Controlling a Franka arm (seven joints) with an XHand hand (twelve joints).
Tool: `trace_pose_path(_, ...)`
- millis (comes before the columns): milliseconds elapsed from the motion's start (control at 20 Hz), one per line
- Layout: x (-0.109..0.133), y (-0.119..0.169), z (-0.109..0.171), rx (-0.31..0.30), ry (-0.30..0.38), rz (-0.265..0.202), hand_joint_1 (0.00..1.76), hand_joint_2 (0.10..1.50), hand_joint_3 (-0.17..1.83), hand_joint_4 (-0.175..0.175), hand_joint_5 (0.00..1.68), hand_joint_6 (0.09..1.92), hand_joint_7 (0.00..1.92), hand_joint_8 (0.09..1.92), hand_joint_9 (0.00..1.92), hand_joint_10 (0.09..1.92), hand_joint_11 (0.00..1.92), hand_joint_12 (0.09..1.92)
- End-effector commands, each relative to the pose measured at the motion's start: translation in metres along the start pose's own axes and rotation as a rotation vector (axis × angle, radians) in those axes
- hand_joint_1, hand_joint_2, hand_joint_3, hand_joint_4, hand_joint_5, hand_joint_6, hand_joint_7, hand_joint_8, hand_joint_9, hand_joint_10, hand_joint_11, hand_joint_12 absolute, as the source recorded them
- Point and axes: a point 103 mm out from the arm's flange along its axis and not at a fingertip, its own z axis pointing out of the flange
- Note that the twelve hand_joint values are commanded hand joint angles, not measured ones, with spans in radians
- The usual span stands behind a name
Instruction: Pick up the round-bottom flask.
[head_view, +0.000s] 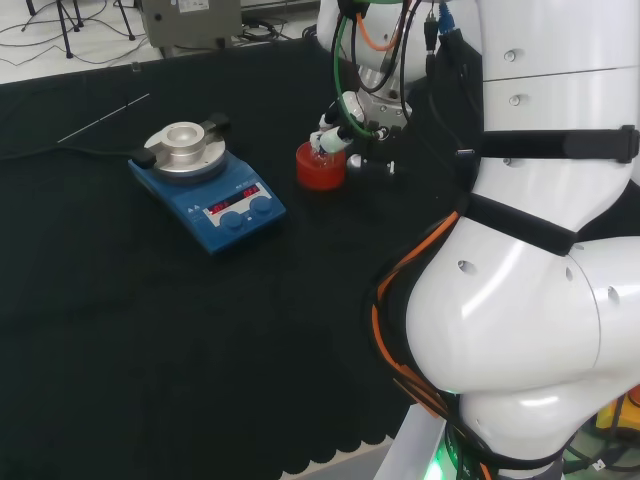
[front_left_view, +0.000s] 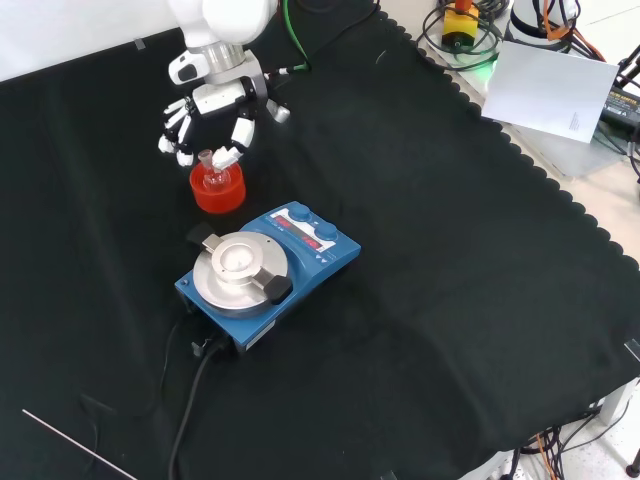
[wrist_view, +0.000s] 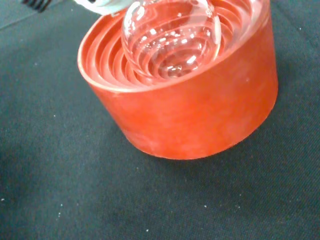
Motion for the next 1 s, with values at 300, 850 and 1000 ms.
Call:
trace_pose_path(300, -0.003, -0.002, -0.001, -0.006, 0.004, 0.009, 0.87, 0.76, 0.62, -0.005, 0.90, 0.45, 0.35, 0.54, 0.52, 0.58, 0.14, 1.33)
trace_pose_path(850, -0.003, -0.005, -0.006, -0.044, -0.042, 0.001, 1.07, 0.76, 0.58, 0.157, 1.12, 0.85, 0.39, 0.54, 0.57, 0.57, 0.18, 1.32)
trace_pose_path(1000, 0.000, -0.006, -0.013, -0.058, -0.043, -0.008, 1.10, 0.65, 0.78, 0.173, 1.15, 0.95, 0.43, 0.54, 0.61, 0.55, 0.22, 1.31)
